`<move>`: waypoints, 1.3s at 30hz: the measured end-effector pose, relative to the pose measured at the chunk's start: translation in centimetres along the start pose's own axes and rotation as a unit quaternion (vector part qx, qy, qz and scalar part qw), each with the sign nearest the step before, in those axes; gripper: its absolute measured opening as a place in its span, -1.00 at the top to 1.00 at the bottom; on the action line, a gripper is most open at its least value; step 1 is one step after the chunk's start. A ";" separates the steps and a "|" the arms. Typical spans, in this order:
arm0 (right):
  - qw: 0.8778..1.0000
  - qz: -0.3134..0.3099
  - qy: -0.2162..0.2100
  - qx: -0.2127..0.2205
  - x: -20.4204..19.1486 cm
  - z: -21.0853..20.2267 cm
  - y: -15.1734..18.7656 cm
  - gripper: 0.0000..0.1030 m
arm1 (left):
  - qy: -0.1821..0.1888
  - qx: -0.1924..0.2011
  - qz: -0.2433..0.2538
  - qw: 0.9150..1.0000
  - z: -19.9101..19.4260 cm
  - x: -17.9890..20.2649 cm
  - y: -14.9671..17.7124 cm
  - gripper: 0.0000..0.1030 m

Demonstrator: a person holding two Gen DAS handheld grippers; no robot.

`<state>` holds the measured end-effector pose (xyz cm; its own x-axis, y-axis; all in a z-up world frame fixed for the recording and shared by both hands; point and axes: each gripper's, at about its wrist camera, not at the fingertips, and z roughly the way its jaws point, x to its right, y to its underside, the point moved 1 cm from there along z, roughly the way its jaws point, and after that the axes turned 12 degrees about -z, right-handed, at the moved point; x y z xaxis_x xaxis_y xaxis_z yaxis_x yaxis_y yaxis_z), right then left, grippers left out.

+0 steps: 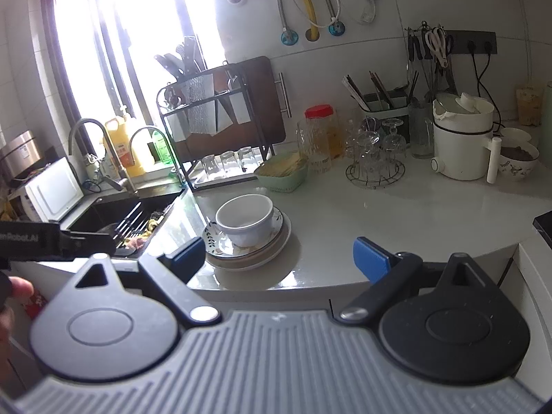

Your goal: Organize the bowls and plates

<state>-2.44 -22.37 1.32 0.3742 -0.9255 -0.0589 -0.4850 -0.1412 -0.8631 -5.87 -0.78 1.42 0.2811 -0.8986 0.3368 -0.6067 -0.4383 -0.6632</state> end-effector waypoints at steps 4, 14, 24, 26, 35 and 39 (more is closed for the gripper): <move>1.000 0.005 0.003 0.002 0.2 -0.1 0.0 -0.82 | -0.001 -0.002 -0.003 1.000 0.1 0.0 0.1 -0.89; 1.000 -0.003 0.001 0.000 0.0 -0.4 0.3 -0.82 | -0.004 0.001 -0.005 1.000 -0.2 0.3 0.5 -0.89; 1.000 0.000 0.004 -0.001 0.0 -0.4 0.3 -0.82 | -0.002 -0.006 -0.004 1.000 -0.1 0.4 0.5 -0.89; 1.000 0.001 0.004 -0.002 0.0 -0.4 0.3 -0.82 | -0.001 -0.005 -0.002 1.000 0.0 0.5 0.4 -0.89; 1.000 0.011 0.016 -0.005 -0.1 -0.4 0.5 -0.82 | 0.002 -0.010 -0.002 1.000 0.3 0.6 0.4 -0.89; 1.000 0.010 0.014 -0.004 -0.2 -0.5 0.5 -0.82 | 0.000 -0.010 0.004 1.000 0.5 0.8 0.4 -0.89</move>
<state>-3.16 -22.38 1.16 0.3419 -0.9378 -0.0611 -0.4977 -0.1256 -0.8582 -5.52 -1.64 1.11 0.2767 -0.9019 0.3318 -0.6236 -0.4312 -0.6521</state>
